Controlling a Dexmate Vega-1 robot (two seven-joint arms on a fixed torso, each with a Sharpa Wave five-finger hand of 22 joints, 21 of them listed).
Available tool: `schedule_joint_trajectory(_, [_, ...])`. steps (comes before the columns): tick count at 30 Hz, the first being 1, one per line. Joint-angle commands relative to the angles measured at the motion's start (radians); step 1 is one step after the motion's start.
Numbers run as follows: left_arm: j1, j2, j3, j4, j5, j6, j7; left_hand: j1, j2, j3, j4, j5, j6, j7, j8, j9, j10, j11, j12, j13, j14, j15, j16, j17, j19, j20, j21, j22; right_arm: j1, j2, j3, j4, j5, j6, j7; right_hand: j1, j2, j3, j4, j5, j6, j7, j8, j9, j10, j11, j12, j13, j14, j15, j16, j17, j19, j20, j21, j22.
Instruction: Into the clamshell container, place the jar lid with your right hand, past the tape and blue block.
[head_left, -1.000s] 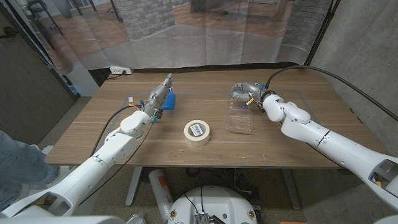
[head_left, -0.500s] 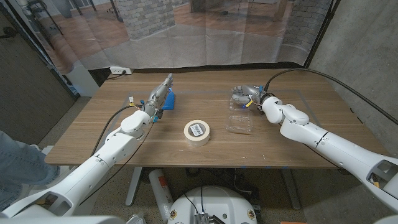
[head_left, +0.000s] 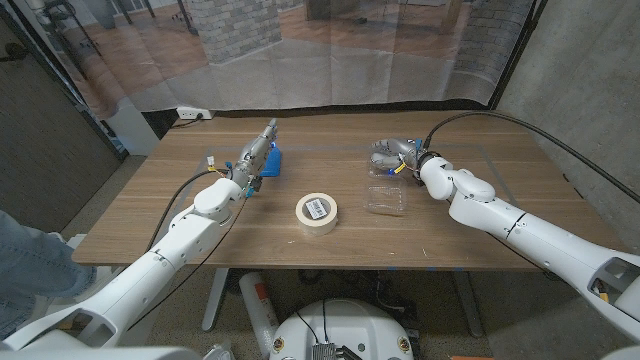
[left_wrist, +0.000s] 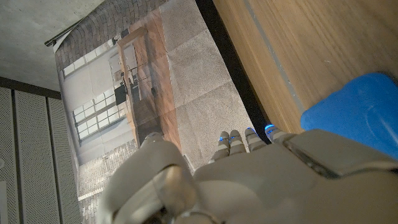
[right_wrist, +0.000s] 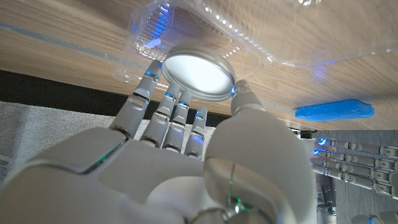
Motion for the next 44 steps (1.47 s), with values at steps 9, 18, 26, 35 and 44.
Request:
schedule_joint_trajectory(9, [-0.002, -0.002, 0.001, 0.014, -0.005, -0.004, -0.008, 0.003, 0.011, -0.008, 0.003, -0.001, 0.012, 0.001, 0.001, 0.006, -0.005, 0.004, 0.002, 0.002, 0.001, 0.004, 0.004, 0.004, -0.038, -0.004, 0.001, 0.002, 0.007, 0.011, -0.011, -0.003, -0.015, -0.047, -0.001, -0.107, -0.066, -0.070, 0.036, 0.015, -0.025, 0.008, -0.008, 0.004, -0.027, 0.006, -0.011, 0.005, -0.029, 0.023, -0.001, -0.010, -0.011, 0.028, -0.010, 0.000])
schedule_joint_trajectory(18, [-0.004, -0.003, 0.001, 0.017, -0.007, -0.004, -0.012, 0.004, 0.012, -0.009, 0.003, -0.001, 0.013, 0.001, 0.001, 0.006, -0.005, 0.006, 0.002, 0.002, 0.001, 0.005, 0.004, 0.004, -0.038, -0.004, 0.001, 0.002, 0.006, 0.012, -0.010, -0.006, -0.011, -0.050, -0.011, -0.157, -0.084, -0.099, 0.056, 0.025, -0.029, 0.014, -0.008, 0.006, -0.030, 0.015, -0.012, 0.006, -0.039, 0.032, -0.001, -0.013, -0.016, 0.038, -0.013, 0.000])
schedule_joint_trajectory(26, [-0.006, -0.003, 0.002, 0.020, -0.005, -0.008, -0.014, 0.004, 0.012, -0.010, 0.003, -0.001, 0.013, 0.001, 0.001, 0.006, -0.004, 0.007, 0.002, 0.002, 0.000, 0.005, 0.004, 0.004, -0.038, -0.004, 0.001, 0.002, -0.004, 0.004, 0.002, -0.024, -0.002, -0.050, -0.023, -0.173, -0.080, -0.105, 0.065, 0.032, -0.031, 0.015, -0.009, 0.006, -0.029, 0.018, -0.011, 0.007, -0.032, 0.043, 0.004, -0.015, -0.015, 0.036, -0.013, 0.000])
schedule_joint_trajectory(35, [-0.007, -0.006, 0.002, 0.024, -0.006, -0.012, -0.017, 0.005, 0.013, -0.012, 0.003, -0.001, 0.013, 0.000, 0.000, 0.006, -0.003, 0.007, 0.002, 0.002, 0.001, 0.005, 0.004, 0.004, -0.039, -0.004, 0.001, 0.002, -0.018, -0.003, 0.018, -0.044, 0.011, -0.040, -0.045, -0.172, -0.074, -0.104, 0.066, 0.037, -0.029, 0.017, -0.007, 0.006, -0.025, 0.020, -0.009, 0.007, -0.031, 0.046, 0.004, -0.017, -0.013, 0.024, -0.013, 0.000])
schedule_joint_trajectory(44, [-0.007, -0.007, 0.002, 0.031, -0.009, -0.020, -0.024, 0.005, 0.014, -0.013, 0.003, -0.001, 0.013, 0.000, 0.000, 0.006, -0.003, 0.005, 0.002, 0.002, -0.001, 0.004, 0.004, 0.004, -0.039, -0.004, 0.001, 0.002, -0.023, -0.003, 0.026, -0.058, 0.014, -0.037, -0.056, -0.167, -0.064, -0.100, 0.065, 0.042, -0.025, 0.019, -0.006, 0.006, -0.023, 0.018, -0.008, 0.008, -0.031, 0.042, 0.005, -0.019, -0.018, 0.016, -0.015, 0.000])
